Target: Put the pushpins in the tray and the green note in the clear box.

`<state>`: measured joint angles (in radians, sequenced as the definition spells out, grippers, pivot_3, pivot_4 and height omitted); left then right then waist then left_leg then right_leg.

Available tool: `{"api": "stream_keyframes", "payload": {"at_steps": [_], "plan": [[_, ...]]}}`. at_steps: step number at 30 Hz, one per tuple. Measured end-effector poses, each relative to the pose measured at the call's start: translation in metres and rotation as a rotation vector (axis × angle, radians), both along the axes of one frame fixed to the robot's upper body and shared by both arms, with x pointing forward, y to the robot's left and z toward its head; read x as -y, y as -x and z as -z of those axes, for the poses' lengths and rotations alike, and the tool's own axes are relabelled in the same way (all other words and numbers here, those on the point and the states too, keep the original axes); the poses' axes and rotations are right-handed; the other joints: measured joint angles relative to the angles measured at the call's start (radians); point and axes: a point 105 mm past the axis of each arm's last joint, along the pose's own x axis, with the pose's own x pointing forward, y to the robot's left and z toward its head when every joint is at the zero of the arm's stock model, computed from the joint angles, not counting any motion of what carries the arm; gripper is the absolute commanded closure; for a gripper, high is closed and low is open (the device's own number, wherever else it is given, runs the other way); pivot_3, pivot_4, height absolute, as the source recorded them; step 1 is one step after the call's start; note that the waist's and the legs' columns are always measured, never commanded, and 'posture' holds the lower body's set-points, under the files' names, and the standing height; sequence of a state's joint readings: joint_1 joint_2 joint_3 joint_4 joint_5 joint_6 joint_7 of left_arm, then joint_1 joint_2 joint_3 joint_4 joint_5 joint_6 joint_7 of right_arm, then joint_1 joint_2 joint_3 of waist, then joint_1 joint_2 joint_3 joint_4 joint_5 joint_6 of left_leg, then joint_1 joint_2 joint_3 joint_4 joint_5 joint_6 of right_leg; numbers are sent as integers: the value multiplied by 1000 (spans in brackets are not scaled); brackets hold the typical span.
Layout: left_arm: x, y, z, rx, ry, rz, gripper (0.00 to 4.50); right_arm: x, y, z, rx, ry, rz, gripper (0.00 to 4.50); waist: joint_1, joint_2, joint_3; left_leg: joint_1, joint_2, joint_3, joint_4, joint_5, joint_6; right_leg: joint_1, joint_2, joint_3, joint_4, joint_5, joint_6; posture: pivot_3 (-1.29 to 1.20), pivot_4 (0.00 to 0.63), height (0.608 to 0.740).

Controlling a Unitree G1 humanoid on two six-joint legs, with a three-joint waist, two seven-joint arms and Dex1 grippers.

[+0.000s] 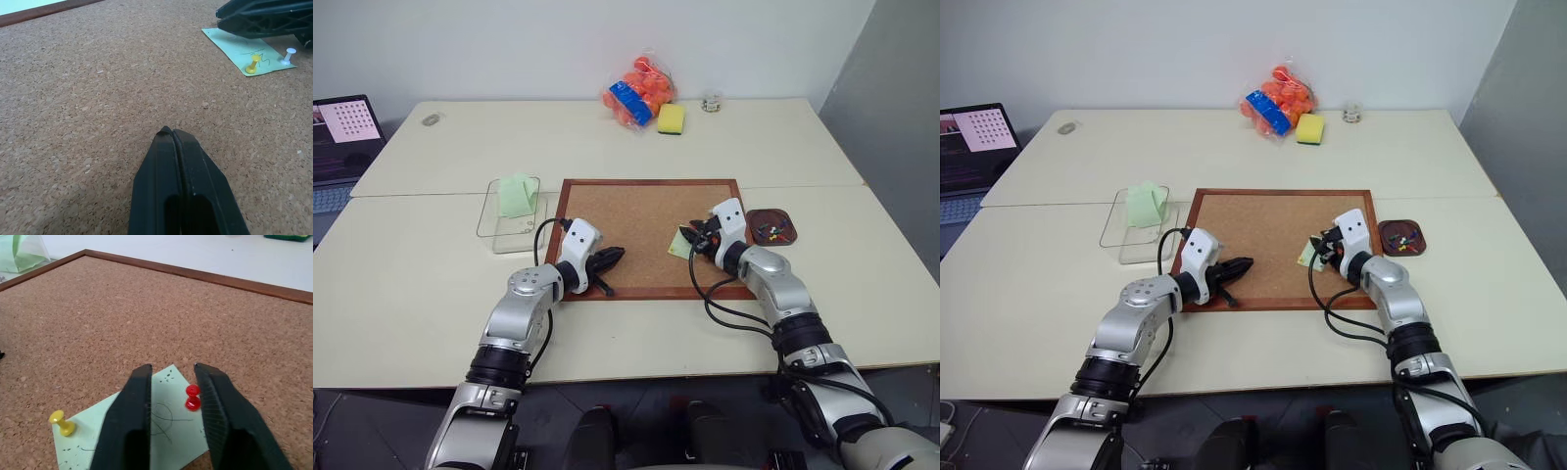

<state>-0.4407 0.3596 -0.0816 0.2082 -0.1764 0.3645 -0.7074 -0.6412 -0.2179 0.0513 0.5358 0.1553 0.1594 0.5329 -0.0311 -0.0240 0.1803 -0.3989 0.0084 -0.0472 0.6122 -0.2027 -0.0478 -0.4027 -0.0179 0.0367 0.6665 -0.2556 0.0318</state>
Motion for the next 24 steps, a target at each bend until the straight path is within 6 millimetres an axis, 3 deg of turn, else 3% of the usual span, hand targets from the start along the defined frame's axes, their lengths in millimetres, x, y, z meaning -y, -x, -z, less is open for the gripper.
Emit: {"api": "stream_keyframes", "payload": {"at_steps": [4, 24], "plan": [[0, 0, 0, 0, 1, 0, 4500, 3, -1, 0, 1, -2, 15, 4485, 0, 0, 0, 0, 0, 0, 0, 0, 0, 0, 0, 0, 0, 0, 0, 0, 150, 740], [1, 1, -1, 5, 14, -8, 4500, 5, 5, -5, 35, -8, 8, 4485, 1, 0, 0, -1, 0, 0, 0, 0, 0, -1, 0, 0, 0, 0, 0, 0, 150, 740]]}}
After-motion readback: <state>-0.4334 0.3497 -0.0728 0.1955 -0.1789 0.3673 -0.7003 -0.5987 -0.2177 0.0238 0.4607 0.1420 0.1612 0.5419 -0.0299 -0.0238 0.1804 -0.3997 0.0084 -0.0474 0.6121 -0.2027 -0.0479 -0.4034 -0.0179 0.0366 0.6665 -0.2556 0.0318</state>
